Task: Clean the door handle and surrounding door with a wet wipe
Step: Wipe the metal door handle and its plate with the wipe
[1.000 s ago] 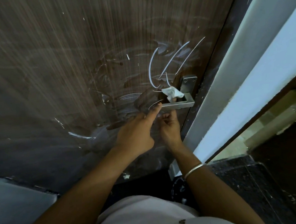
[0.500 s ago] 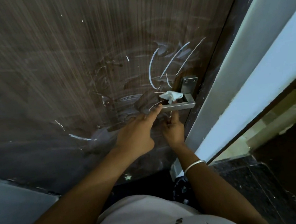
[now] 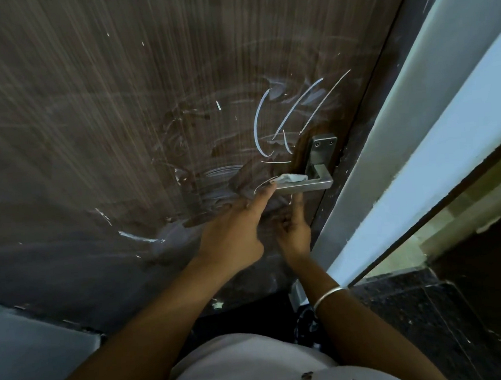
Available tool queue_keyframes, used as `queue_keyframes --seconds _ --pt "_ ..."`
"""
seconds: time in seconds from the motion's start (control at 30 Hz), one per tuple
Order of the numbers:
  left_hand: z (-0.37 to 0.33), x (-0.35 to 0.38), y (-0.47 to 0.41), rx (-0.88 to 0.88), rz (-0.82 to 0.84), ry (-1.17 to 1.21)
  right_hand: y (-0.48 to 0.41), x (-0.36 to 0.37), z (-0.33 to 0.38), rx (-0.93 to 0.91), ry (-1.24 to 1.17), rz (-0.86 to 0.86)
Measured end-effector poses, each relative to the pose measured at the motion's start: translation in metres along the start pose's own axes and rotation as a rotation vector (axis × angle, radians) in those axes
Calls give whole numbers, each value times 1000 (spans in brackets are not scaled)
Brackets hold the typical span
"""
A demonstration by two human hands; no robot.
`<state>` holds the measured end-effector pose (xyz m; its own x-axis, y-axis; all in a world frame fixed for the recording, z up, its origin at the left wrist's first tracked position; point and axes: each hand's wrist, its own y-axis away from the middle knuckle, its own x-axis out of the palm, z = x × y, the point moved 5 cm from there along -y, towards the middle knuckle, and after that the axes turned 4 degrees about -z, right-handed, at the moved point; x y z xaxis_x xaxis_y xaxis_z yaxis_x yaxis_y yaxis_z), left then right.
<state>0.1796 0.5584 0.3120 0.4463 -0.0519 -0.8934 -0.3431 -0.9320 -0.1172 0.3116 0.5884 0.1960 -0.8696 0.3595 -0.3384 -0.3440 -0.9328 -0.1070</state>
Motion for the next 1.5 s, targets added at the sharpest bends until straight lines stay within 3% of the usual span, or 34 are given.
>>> queue_keyframes --seconds 0.13,0.37,0.57,0.7,0.87,1.0,1.07,1.17,1.33,1.5 --pt "-1 1 -1 10 -8 -8 -1 0 17 48 -425 -124" --pt "1 4 -1 -2 -13 24 -13 -7 36 339 -821 -377" --pt "2 5 1 10 -24 29 -8 -29 27 431 -856 -261" --pt "2 6 1 21 -35 36 4 -53 11 466 -853 -342" --pt "1 8 0 -4 -33 72 13 -96 38 88 -570 -473" --pt "-1 7 1 -9 -37 82 3 -122 86 -387 -113 -482" --pt "-1 7 1 -1 -40 84 -2 -128 107 -519 97 -502" --pt "0 7 1 1 -53 66 -14 -126 124 -586 243 -408" --pt "2 8 2 -15 -33 62 -27 -93 130 -661 664 -53" --pt "3 7 2 -4 -12 44 -33 -78 136 -700 1020 106"
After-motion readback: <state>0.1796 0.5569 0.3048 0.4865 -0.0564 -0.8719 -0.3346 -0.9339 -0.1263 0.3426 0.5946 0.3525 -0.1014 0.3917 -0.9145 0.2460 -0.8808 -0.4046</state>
